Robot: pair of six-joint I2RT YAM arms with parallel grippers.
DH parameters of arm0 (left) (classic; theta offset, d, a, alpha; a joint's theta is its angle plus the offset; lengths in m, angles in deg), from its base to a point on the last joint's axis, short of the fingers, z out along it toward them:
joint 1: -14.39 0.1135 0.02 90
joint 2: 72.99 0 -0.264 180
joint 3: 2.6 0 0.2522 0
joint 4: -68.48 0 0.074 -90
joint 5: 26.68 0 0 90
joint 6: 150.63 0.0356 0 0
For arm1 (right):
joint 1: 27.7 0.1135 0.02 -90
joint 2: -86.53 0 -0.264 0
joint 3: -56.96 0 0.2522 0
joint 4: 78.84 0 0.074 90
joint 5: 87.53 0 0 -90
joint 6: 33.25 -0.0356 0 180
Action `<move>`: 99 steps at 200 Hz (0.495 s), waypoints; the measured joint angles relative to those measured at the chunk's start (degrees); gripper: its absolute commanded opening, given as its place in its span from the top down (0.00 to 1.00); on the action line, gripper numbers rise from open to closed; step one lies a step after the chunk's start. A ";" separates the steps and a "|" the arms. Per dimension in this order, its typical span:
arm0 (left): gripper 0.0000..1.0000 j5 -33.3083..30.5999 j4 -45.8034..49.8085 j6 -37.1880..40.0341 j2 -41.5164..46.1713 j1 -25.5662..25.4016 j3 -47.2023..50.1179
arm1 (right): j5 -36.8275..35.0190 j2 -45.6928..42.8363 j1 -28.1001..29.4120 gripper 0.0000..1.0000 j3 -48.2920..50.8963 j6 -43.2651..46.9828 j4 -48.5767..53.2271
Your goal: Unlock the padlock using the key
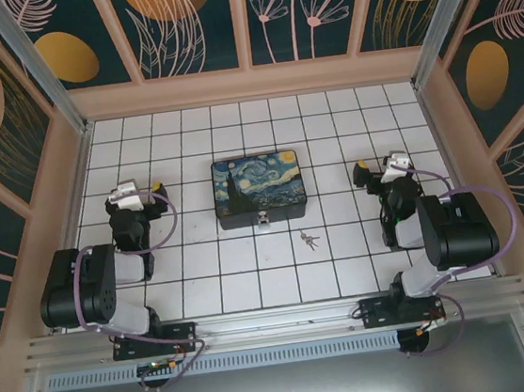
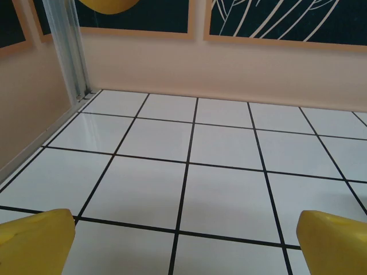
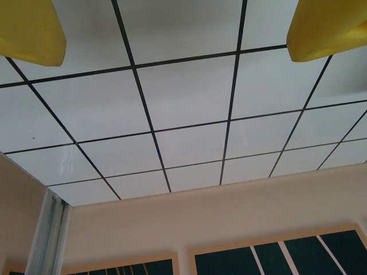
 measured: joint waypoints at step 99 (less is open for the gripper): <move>0.01 0.02 0.00 0.00 0.00 0.00 -0.02 | 1.36 0.00 -0.42 0.01 0.00 0.00 0.02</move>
